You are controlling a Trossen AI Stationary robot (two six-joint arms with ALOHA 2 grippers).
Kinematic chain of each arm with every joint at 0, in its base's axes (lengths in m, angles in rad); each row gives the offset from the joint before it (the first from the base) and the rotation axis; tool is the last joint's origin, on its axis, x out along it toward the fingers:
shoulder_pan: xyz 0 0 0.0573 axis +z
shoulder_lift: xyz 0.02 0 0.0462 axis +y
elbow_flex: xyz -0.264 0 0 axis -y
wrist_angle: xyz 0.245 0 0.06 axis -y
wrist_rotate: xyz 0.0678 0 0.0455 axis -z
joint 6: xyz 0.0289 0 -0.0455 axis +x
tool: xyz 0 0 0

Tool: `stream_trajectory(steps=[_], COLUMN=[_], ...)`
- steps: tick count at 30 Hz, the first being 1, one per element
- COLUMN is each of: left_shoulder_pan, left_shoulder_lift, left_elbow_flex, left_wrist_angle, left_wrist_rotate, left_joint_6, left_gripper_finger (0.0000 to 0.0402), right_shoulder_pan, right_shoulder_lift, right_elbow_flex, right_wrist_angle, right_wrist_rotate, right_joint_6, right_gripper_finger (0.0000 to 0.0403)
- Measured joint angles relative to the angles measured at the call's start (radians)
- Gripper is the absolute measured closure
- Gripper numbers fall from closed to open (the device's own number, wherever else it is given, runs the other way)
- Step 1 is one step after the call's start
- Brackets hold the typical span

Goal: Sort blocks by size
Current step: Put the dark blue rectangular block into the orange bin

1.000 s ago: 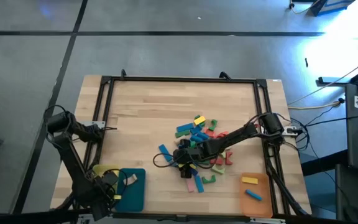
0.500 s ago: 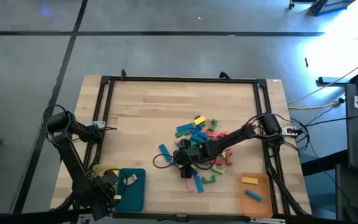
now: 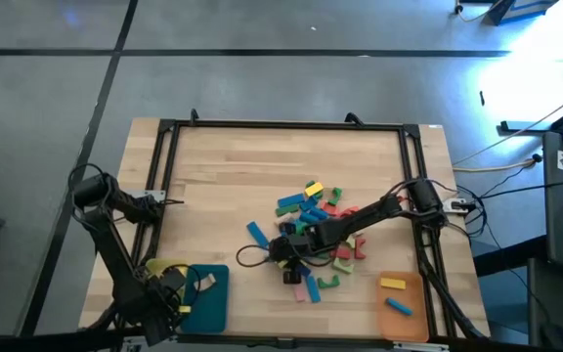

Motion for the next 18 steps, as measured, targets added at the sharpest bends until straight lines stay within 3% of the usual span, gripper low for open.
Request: stream_trajectory(steps=[12,14,18], left_shoulder_pan=[0.0,-0.001,0.0], left_shoulder_lift=[-0.081,-0.107,-0.155], left_elbow_flex=[0.0,0.0,0.0], left_wrist_angle=[-0.004,-0.004,-0.004], left_wrist_rotate=[-0.037,-0.083,-0.272], left_joint_6=[0.035,0.045,0.061], left_gripper_finger=[0.0196,0.0196,0.0196], right_shoulder_pan=[0.0,0.0,0.007], right_shoulder_lift=[0.0,0.0,0.0], right_elbow_flex=[0.354,0.414,0.52], right_wrist_angle=[-0.55,-0.644,-0.797], right_wrist_rotate=[-0.012,-0.012,-0.031], right_joint_6=[-0.076,-0.075,-0.059], right_gripper_finger=[0.0341,0.0342,0.0339])
